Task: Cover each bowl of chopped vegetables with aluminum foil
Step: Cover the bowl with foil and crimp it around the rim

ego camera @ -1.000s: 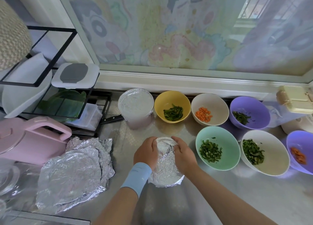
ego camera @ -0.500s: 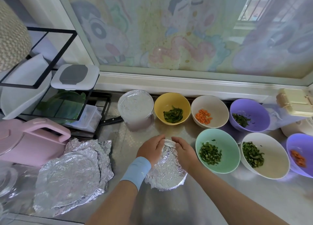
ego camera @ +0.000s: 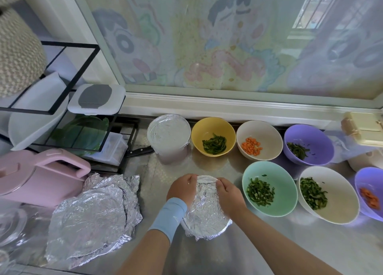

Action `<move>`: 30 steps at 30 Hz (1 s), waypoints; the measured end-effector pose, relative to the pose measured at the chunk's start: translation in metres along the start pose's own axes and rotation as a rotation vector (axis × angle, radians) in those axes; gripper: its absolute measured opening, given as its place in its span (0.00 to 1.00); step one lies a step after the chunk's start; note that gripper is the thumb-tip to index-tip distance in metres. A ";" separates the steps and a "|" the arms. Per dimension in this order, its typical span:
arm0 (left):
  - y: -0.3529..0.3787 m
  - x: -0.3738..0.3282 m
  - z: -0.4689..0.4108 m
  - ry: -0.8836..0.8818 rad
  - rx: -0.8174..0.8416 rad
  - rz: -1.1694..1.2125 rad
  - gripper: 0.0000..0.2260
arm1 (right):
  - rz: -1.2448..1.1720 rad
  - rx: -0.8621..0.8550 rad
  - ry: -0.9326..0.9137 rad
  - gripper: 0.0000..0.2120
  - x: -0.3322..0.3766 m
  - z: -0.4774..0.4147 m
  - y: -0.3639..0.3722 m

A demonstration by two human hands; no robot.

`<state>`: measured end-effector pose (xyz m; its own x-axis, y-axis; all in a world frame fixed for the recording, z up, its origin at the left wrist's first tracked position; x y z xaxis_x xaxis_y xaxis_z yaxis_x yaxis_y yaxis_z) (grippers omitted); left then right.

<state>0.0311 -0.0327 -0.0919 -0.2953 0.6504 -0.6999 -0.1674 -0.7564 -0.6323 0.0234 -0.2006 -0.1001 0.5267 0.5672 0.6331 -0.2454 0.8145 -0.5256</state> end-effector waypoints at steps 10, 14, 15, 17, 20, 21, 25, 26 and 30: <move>0.003 0.001 -0.010 0.189 0.054 0.048 0.08 | 0.150 -0.059 -0.132 0.19 0.021 -0.004 0.005; 0.002 0.004 -0.013 0.182 0.047 0.134 0.08 | 0.016 -0.059 -0.063 0.06 0.022 -0.009 0.005; 0.003 0.004 -0.013 0.178 0.050 0.130 0.08 | -0.005 -0.060 -0.053 0.04 0.021 -0.010 0.005; 0.004 0.005 -0.015 0.161 0.041 0.117 0.08 | -0.072 -0.053 -0.035 0.04 0.021 -0.012 0.005; 0.005 0.007 -0.015 0.133 0.035 0.140 0.09 | -0.119 -0.045 -0.018 0.04 0.022 -0.013 0.003; 0.005 0.008 -0.015 0.123 0.038 0.146 0.09 | -0.121 -0.044 -0.014 0.04 0.023 -0.013 0.002; 0.000 0.003 -0.017 0.129 0.081 0.044 0.10 | -0.129 -0.060 -0.011 0.04 0.022 -0.013 0.003; -0.002 0.001 -0.018 0.152 0.083 0.013 0.10 | -0.127 -0.065 -0.010 0.04 0.022 -0.013 0.004; 0.001 -0.003 -0.017 0.187 0.019 0.137 0.07 | -0.094 -0.062 -0.032 0.04 0.023 -0.012 0.003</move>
<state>0.0473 -0.0341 -0.0963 -0.1376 0.5418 -0.8292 -0.1561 -0.8385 -0.5220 0.0447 -0.1866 -0.0944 0.5187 0.4934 0.6982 -0.1452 0.8557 -0.4968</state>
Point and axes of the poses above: each hand's wrist, its own z-axis away from the middle knuckle, its own y-axis out of the palm, x = y × z, the point moved 2 cm from there along -z, towards the middle knuckle, and after that the axes turned 10 degrees about y, right-handed, at the moved point
